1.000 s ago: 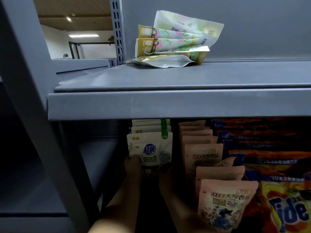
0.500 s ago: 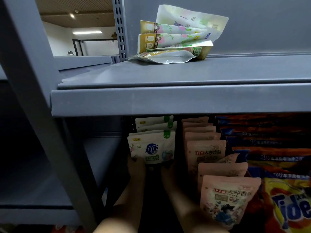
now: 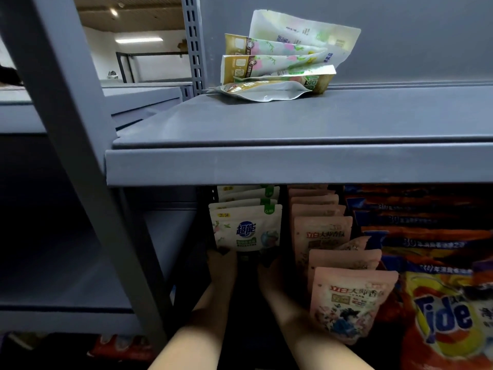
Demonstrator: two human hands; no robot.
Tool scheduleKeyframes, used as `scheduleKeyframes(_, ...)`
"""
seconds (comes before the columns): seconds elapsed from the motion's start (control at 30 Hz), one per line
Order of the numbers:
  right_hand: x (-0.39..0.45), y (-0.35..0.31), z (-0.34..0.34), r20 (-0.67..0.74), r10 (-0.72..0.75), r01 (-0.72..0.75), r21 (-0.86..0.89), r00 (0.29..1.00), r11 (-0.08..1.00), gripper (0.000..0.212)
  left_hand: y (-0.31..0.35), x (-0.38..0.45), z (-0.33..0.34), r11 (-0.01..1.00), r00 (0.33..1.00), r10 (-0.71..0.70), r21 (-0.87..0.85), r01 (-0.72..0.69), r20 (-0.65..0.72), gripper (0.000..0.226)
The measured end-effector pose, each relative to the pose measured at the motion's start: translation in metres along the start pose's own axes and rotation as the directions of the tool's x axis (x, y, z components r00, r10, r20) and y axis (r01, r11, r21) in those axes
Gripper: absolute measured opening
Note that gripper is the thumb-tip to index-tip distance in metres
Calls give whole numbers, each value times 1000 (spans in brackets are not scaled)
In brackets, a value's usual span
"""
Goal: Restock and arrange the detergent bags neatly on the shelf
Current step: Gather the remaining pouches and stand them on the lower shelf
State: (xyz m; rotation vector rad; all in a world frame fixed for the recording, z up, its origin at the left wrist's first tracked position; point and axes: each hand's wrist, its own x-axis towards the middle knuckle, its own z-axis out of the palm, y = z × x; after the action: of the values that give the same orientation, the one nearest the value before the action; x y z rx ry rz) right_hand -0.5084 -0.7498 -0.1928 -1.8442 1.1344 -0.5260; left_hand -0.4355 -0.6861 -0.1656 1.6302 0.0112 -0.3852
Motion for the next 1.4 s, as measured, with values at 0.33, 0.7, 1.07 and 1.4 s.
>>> scheduleKeyframes(0.33, -65, -21, -51, 158, -162, 164, 1, 974, 986, 53, 37, -81, -33, 939, 997, 77, 336, -77, 15, 34)
scheduleKeyframes(0.7, -175, -83, -192, 138, -484, 499, -364, 864, 787, 40, 109, -240, -68, 749, 889, 457, 530, -397, 20, 13)
scheduleKeyframes(1.07, -192, -155, -285, -192, -827, 763, -320, 528, 561, 13, 224, -295, -75, 388, 447, 894, 534, -751, -20, 13)
scheduleKeyframes(1.4, -111, -231, -322, -205, -653, 602, -262, 729, 754, 25, 316, -209, -32, 457, 651, 750, 616, -642, 122, 28)
